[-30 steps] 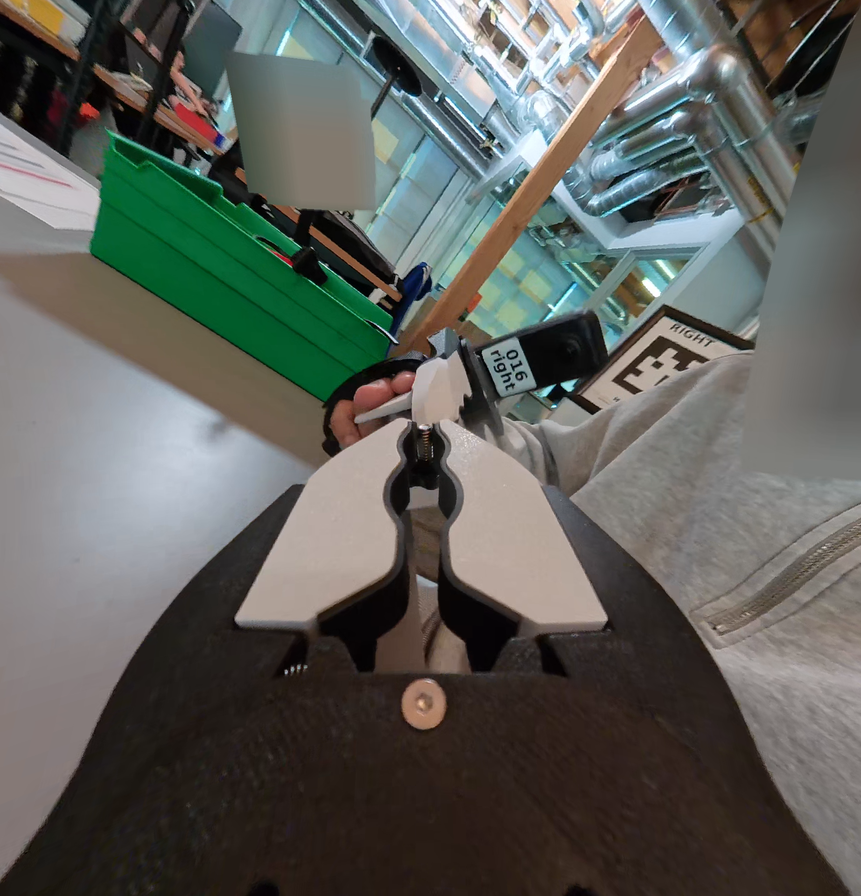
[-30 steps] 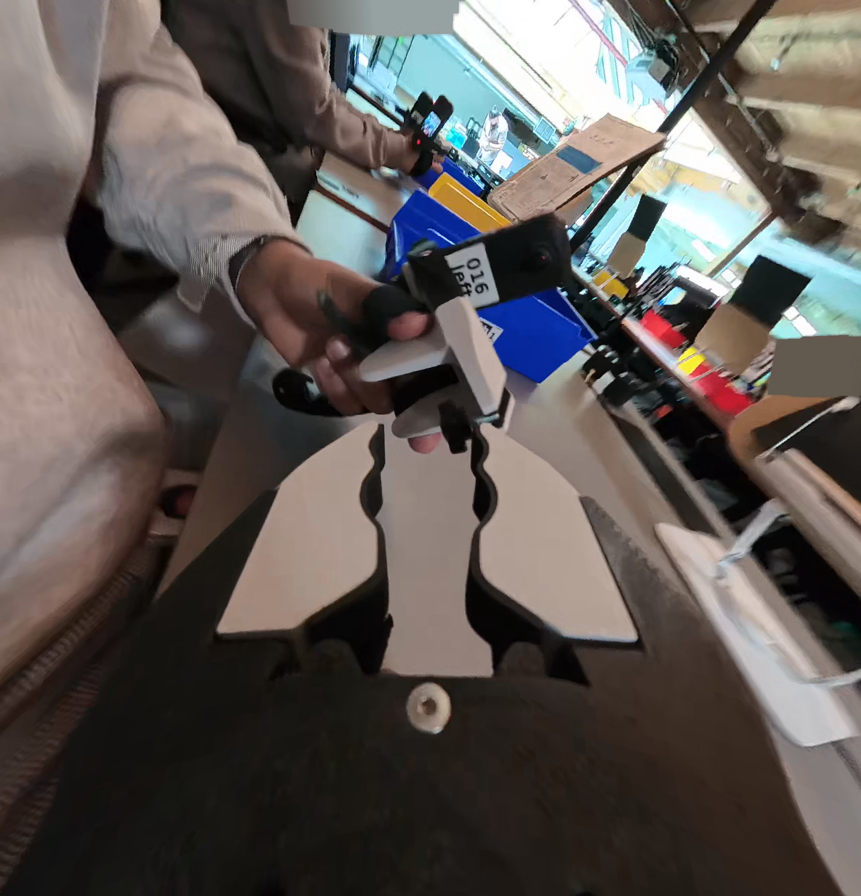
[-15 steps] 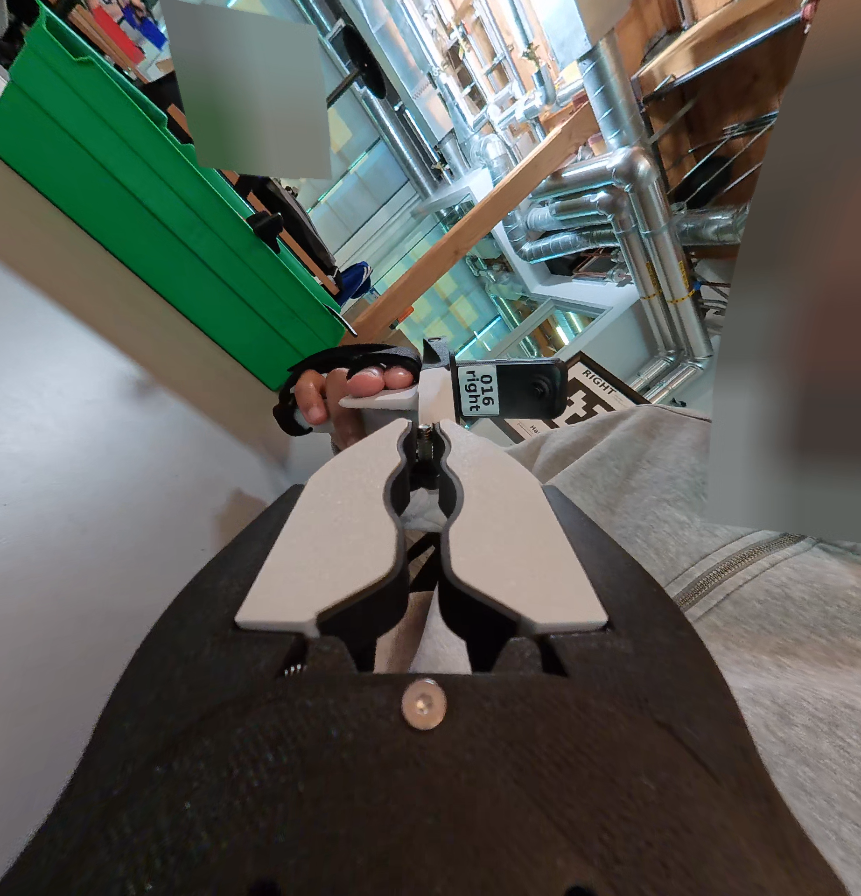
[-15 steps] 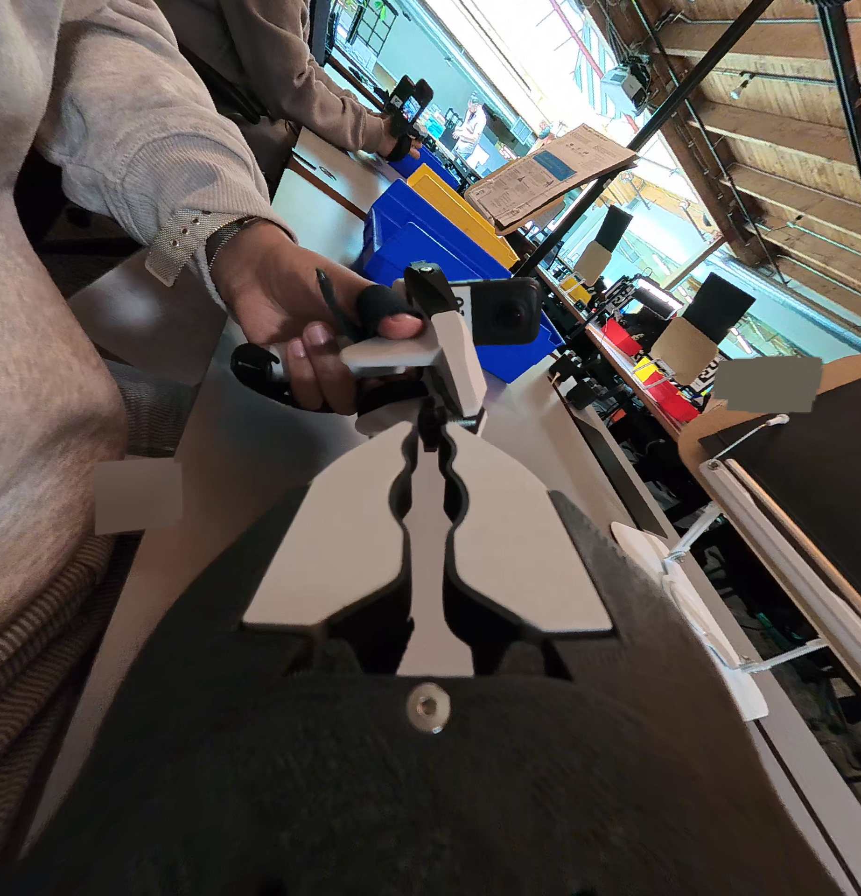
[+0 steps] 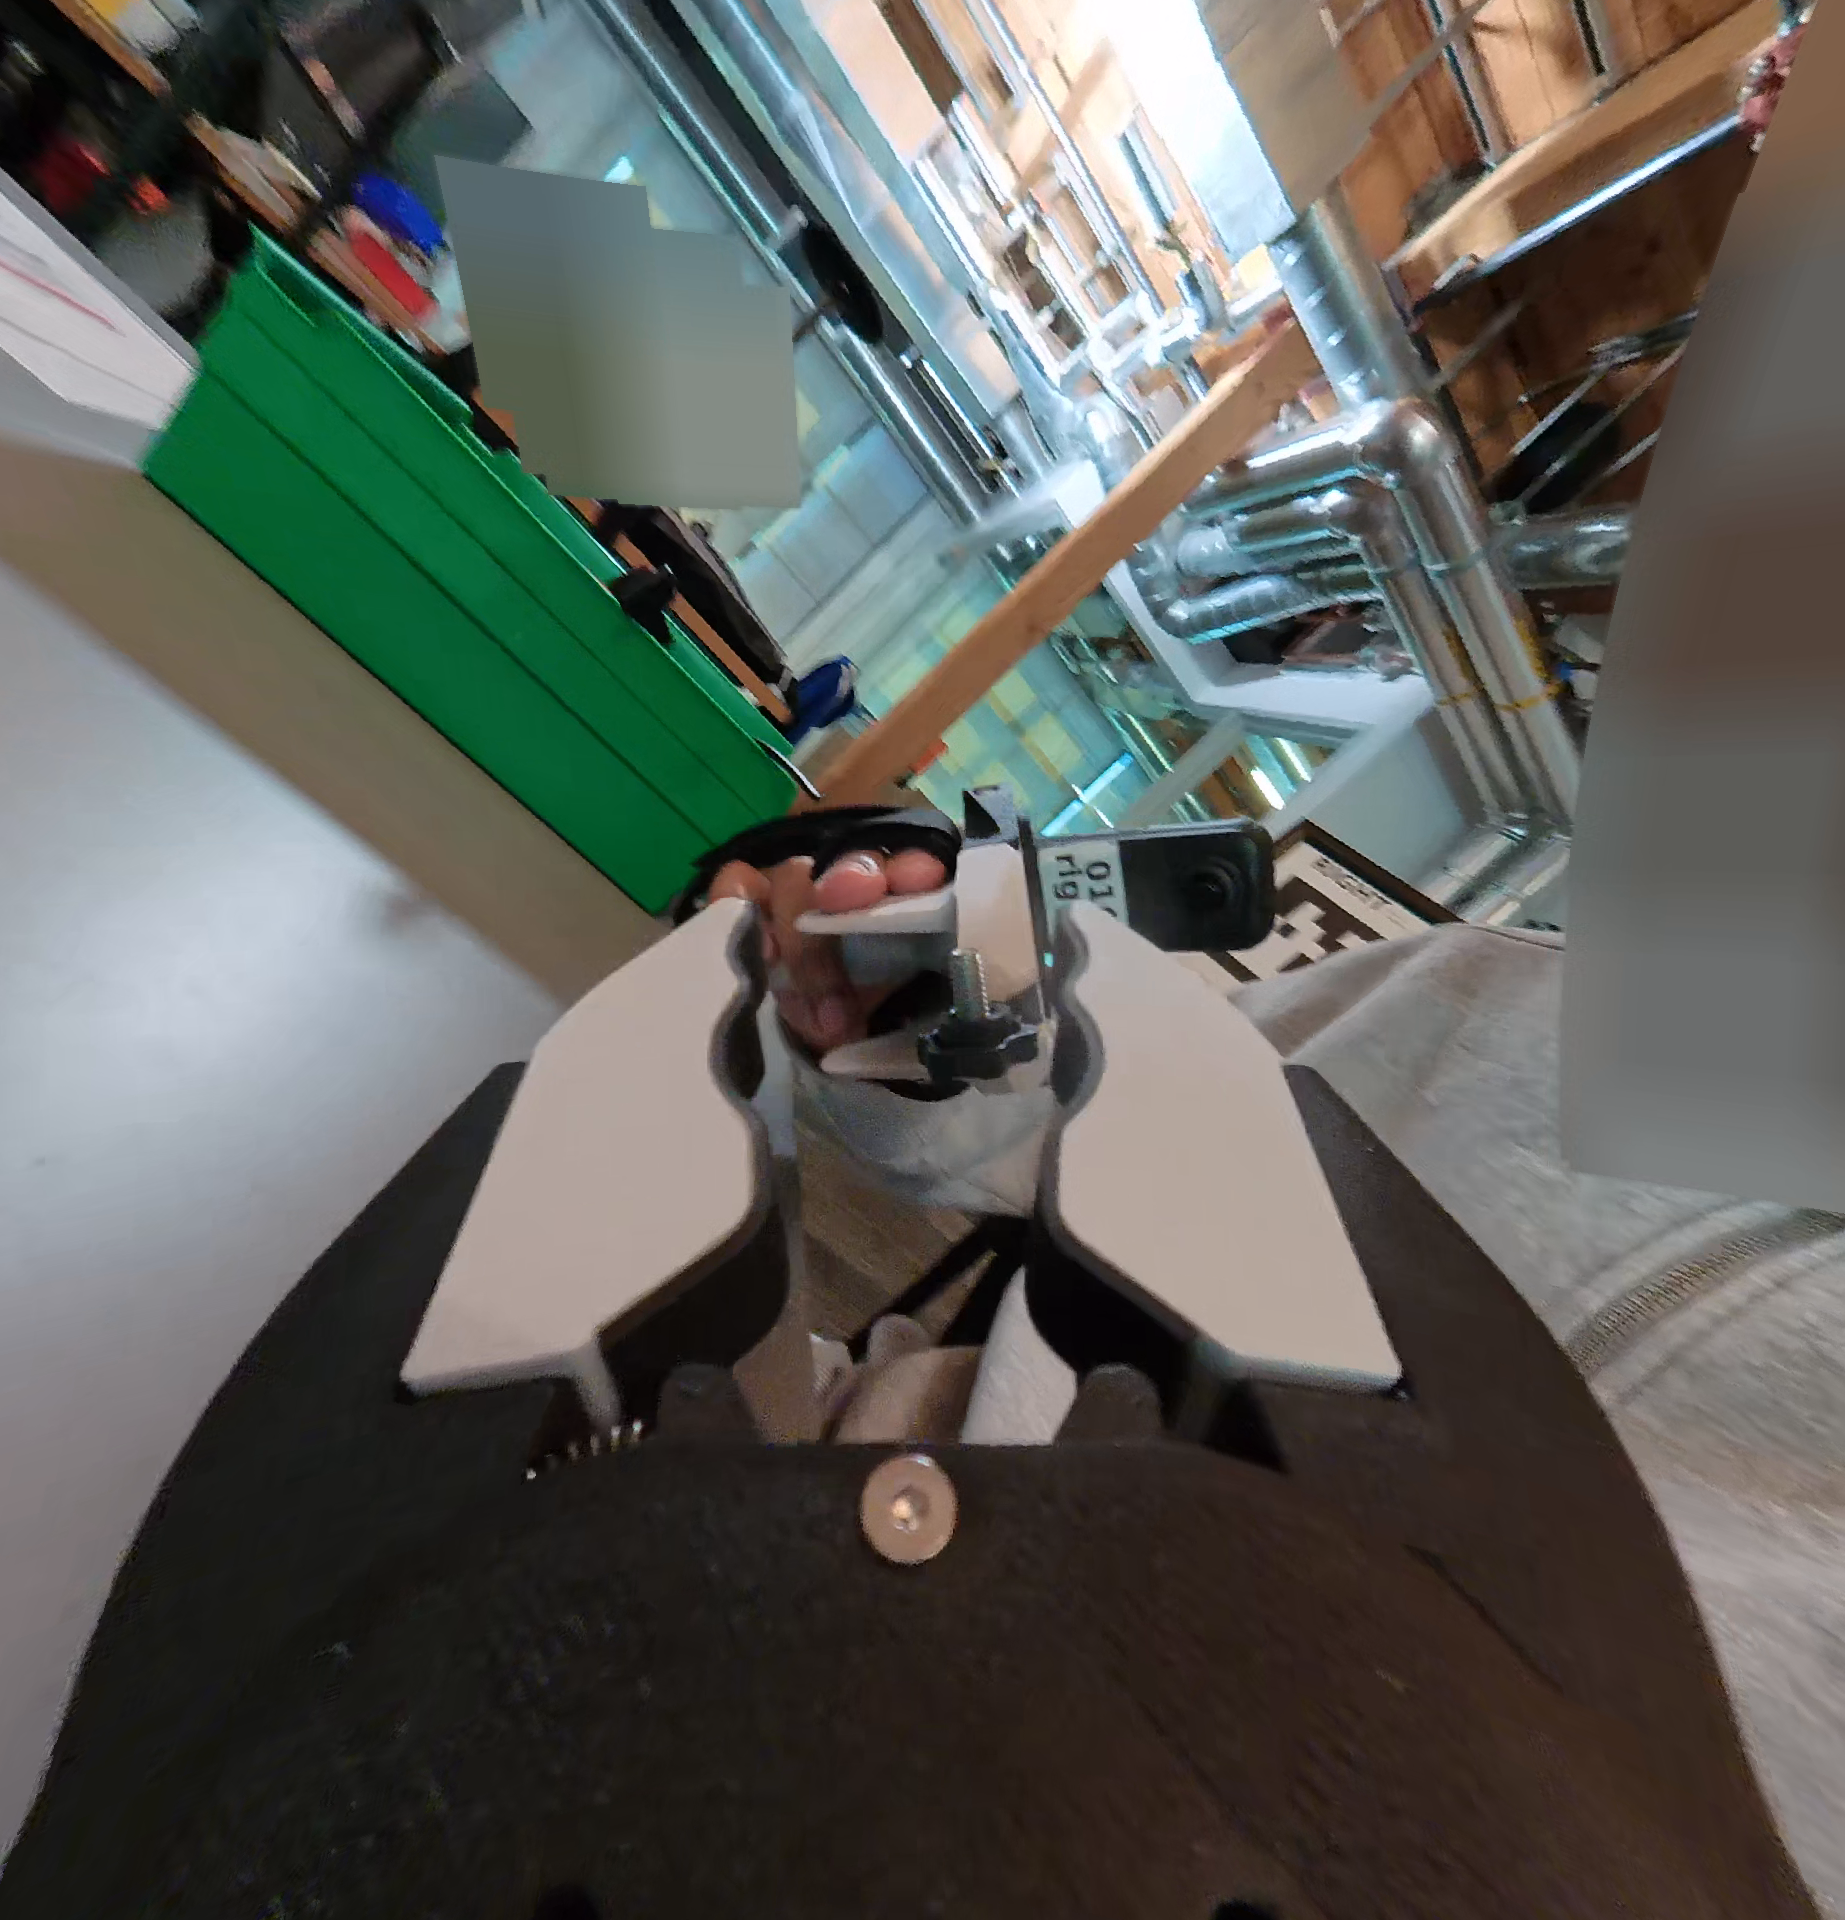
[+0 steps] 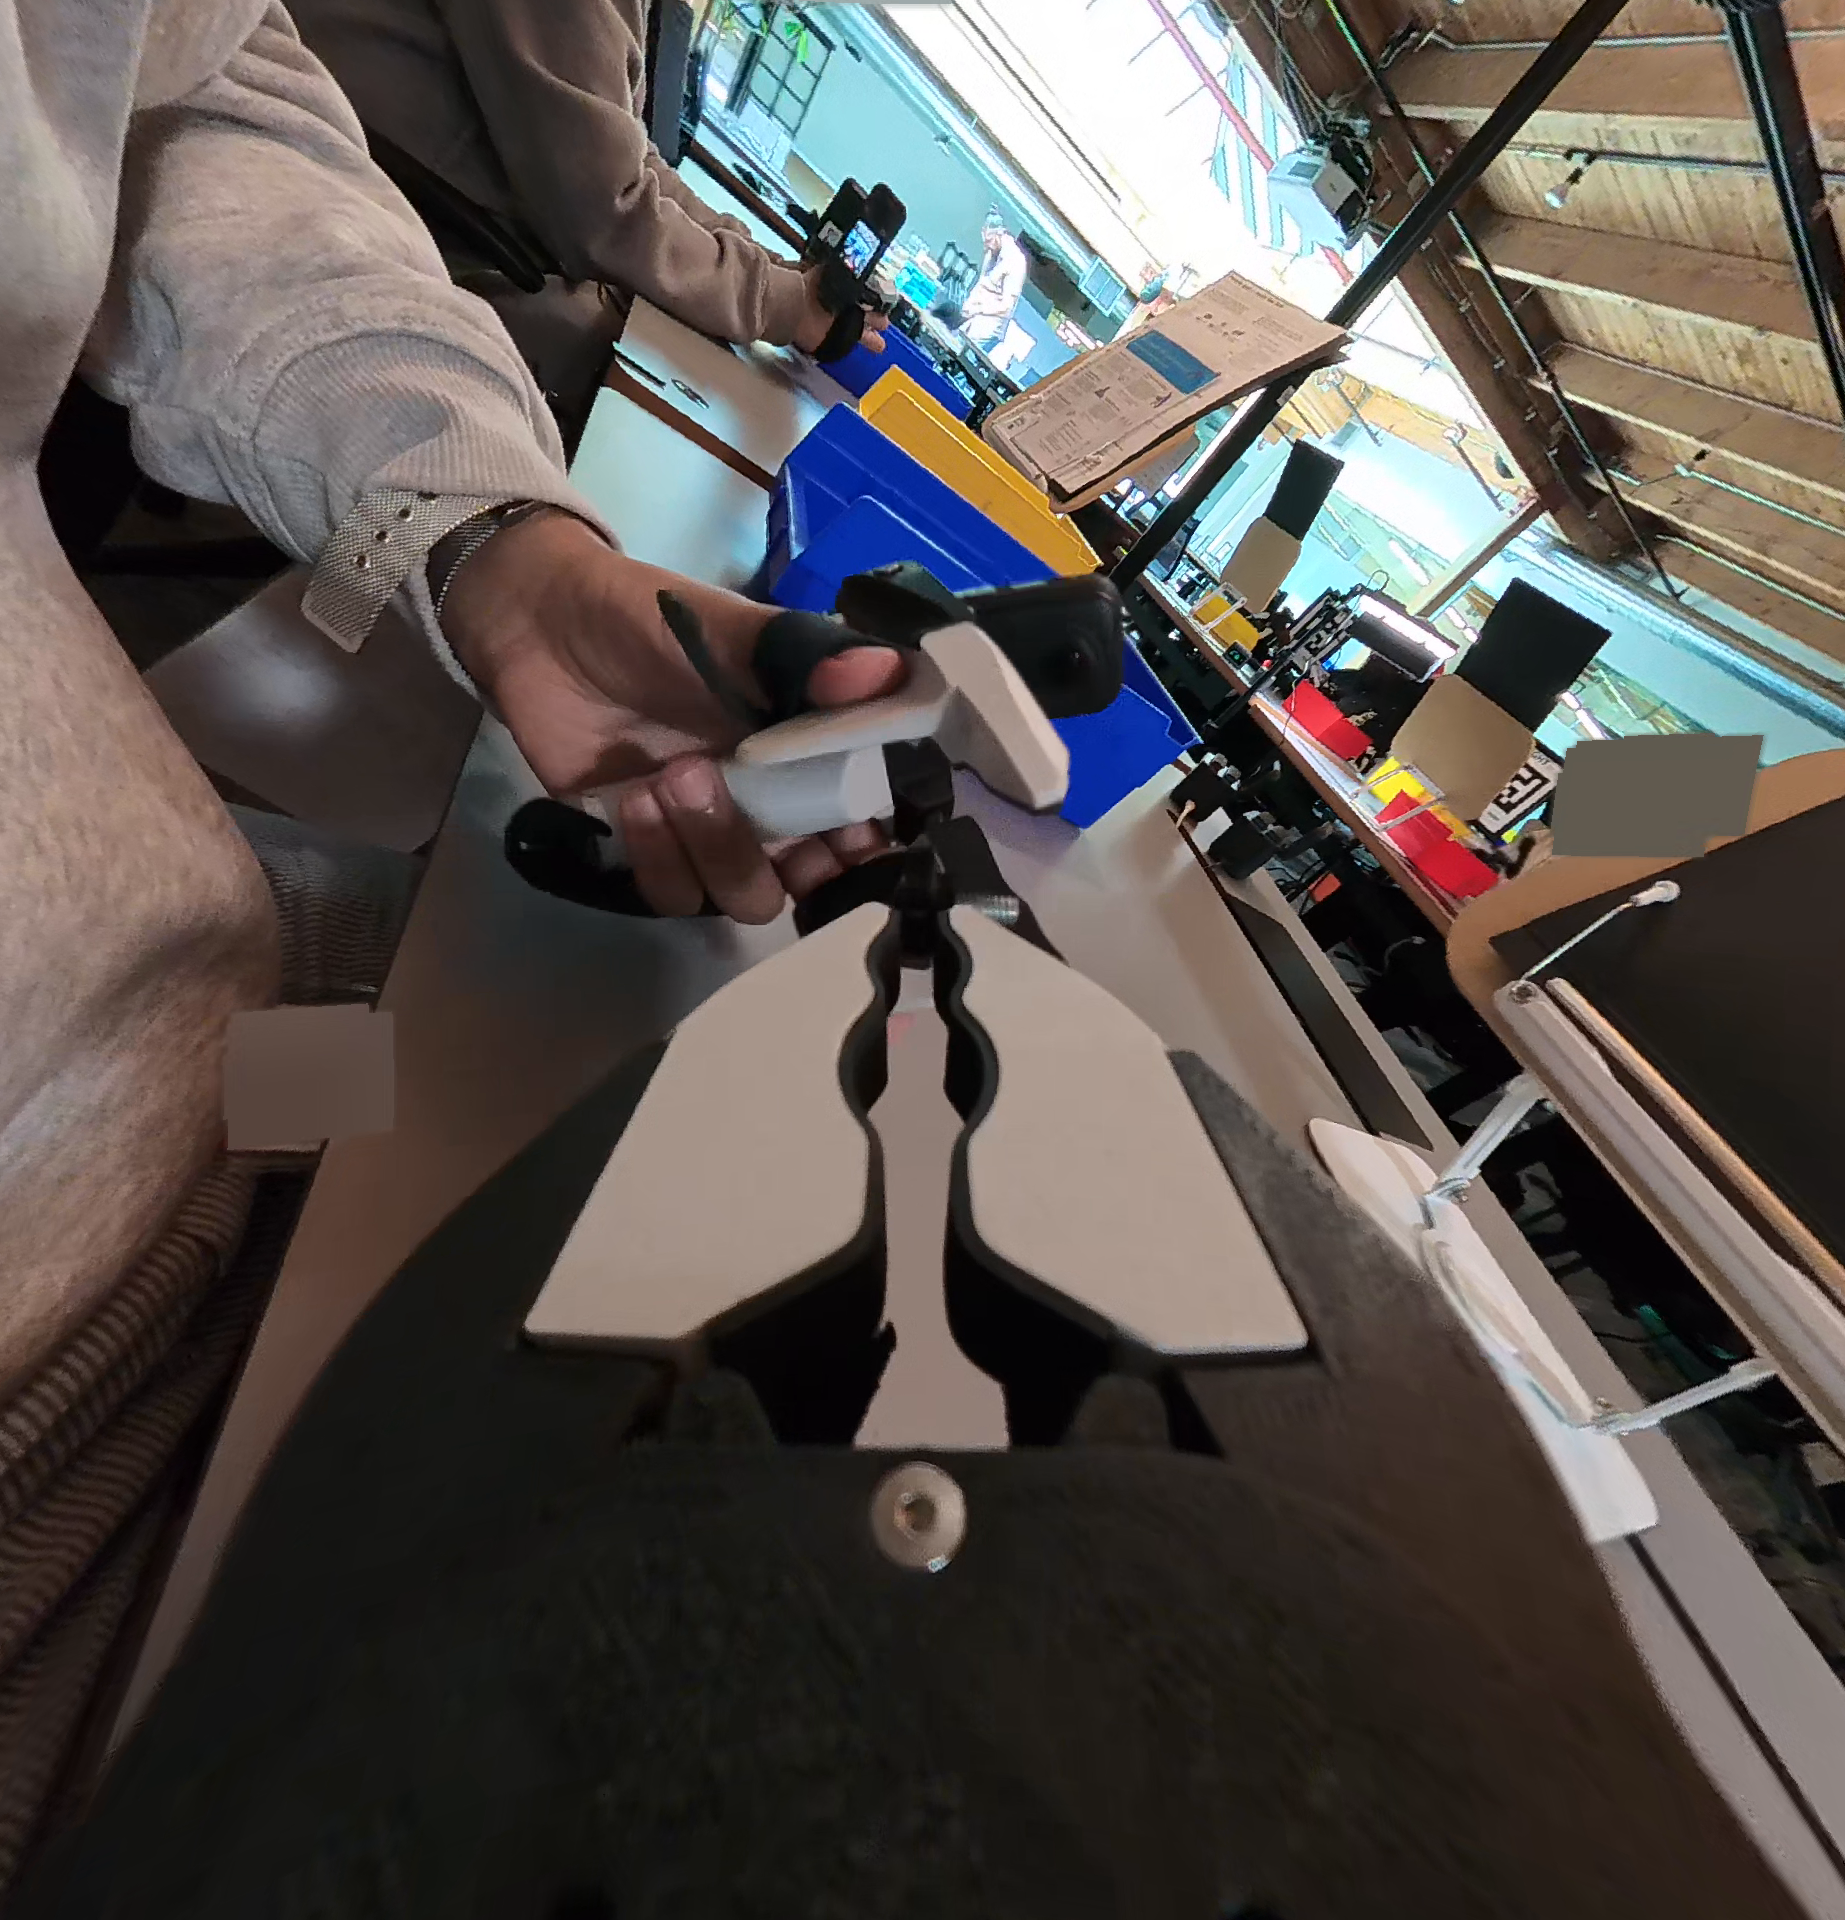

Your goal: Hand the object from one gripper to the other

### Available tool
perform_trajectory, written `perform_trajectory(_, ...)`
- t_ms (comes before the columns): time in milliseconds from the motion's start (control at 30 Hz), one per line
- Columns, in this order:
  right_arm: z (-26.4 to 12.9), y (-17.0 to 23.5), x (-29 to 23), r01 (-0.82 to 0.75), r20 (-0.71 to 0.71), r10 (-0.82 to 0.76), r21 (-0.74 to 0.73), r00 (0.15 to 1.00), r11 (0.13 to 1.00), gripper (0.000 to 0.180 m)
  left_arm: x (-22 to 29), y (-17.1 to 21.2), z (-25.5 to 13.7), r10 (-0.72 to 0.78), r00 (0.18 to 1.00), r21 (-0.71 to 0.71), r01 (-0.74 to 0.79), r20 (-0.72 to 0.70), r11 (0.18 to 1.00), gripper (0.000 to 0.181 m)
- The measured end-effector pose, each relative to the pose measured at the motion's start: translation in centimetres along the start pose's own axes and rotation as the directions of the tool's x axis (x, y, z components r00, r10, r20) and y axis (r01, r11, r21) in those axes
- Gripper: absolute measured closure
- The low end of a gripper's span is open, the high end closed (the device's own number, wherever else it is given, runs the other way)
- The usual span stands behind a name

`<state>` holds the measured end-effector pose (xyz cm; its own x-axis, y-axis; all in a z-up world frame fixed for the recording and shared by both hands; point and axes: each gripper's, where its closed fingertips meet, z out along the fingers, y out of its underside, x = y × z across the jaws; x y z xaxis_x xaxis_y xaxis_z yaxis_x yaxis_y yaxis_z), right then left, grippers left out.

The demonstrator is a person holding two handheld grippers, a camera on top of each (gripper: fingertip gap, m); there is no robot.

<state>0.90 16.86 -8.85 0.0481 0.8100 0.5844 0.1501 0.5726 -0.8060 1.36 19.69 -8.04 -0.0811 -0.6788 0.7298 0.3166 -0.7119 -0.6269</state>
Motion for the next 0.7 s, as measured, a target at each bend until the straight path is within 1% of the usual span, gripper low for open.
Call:
perform_trajectory(33,0.0,0.0,0.1,-0.015,-0.002,0.015,0.002,1.0,1.0,0.174,-0.2,-0.4,-0.1,0.021,1.0,0.019,-0.021,0.023,1.0,0.122)
perform_trajectory(67,0.0,0.1,0.2,-0.036,-0.004,0.036,0.002,0.999,0.999,0.174,-0.3,-0.7,-0.3,0.048,0.998,0.031,-0.049,0.045,0.998,0.119)
perform_trajectory(133,-0.1,0.2,0.5,-0.109,-0.001,0.109,0.007,0.994,0.994,0.174,-0.1,-1.1,-0.5,0.119,0.991,0.034,-0.122,0.067,0.992,0.126)
perform_trajectory(233,-0.4,0.2,1.2,-0.282,0.012,0.282,0.035,0.959,0.959,0.174,0.6,-0.6,-0.5,0.226,0.971,-0.027,-0.224,0.074,0.974,0.15)
perform_trajectory(333,-0.6,0.2,1.8,-0.48,0.046,0.478,0.059,0.877,0.875,0.174,0.7,0.0,-0.3,0.297,0.951,-0.084,-0.29,0.084,0.953,0.161)
perform_trajectory(400,-0.7,0.3,2.0,-0.601,0.083,0.596,0.059,0.799,0.797,0.174,0.9,0.1,-0.2,0.322,0.943,-0.096,-0.315,0.082,0.944,0.166)
perform_trajectory(467,-0.8,0.5,2.2,-0.69,0.111,0.682,0.059,0.723,0.722,0.174,1.0,0.1,-0.3,0.337,0.938,-0.094,-0.33,0.078,0.939,0.17)
perform_trajectory(567,-0.9,0.8,2.3,-0.755,0.134,0.744,0.06,0.655,0.653,0.174,1.0,0.1,-0.3,0.34,0.938,-0.094,-0.332,0.074,0.938,0.172)
perform_trajectory(700,-0.8,0.8,2.1,-0.78,0.159,0.766,0.044,0.622,0.624,0.174,0.9,0.7,0.0,0.34,0.938,-0.123,-0.33,0.071,0.936,0.167)
